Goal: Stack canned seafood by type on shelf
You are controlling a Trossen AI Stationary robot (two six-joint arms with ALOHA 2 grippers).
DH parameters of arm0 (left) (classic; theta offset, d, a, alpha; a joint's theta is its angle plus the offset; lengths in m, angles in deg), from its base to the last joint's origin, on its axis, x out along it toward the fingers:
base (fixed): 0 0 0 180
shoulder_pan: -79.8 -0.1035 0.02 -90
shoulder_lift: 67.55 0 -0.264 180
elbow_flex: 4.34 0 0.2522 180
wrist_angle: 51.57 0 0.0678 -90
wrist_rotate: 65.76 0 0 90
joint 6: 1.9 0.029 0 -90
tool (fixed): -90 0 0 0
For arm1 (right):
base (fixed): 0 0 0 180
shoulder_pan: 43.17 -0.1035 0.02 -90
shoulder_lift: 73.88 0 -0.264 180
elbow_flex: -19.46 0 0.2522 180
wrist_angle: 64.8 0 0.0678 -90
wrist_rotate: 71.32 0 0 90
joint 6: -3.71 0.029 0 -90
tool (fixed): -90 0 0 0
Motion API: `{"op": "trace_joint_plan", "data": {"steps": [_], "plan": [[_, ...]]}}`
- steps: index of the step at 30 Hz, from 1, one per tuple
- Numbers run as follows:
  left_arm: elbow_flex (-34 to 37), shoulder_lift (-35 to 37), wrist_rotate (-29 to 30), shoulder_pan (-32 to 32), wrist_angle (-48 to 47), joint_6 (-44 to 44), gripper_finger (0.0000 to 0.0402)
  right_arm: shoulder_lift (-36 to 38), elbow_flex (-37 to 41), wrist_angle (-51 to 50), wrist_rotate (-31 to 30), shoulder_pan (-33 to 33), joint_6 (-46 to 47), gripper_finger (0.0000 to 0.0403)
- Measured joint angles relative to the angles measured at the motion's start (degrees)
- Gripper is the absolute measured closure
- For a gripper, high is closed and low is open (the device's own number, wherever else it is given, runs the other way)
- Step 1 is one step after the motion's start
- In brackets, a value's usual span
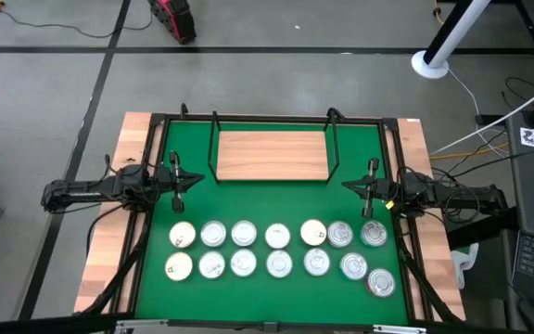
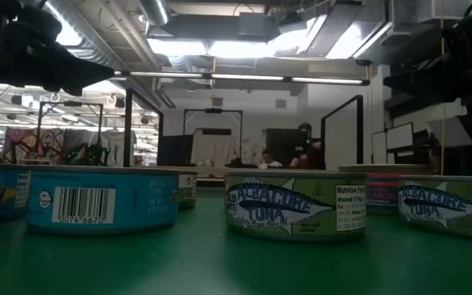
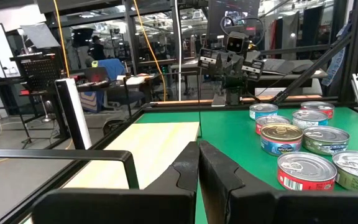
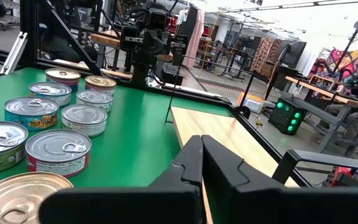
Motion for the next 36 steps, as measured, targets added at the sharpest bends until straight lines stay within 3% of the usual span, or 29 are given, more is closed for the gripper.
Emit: {"op": "trace_joint_plan", "data": {"steps": [13, 19, 27, 36], "plan": [[0.00, 0.02, 0.00, 0.00, 0.00, -3.22, 0.0394, 0.00, 0.00, 0.20, 0.13, -0.01, 0.46, 0.0393], [0.00, 0.02, 0.00, 0.01, 0.00, -2.88, 0.0394, -0.02, 0.31, 3.08, 5.80, -0.01, 0.79, 0.0393], [0.00, -0.01, 0.00, 0.02, 0.00, -4.79, 0.0394, 0.00, 0.28, 5.58, 6.54, -0.01, 12.19, 0.0393], [0.00, 0.00, 0.04, 0.02, 0.00, -4.85, 0.0394, 0.00, 0.15, 5.79, 6.48, -0.01, 15.33, 0.0391]]}}
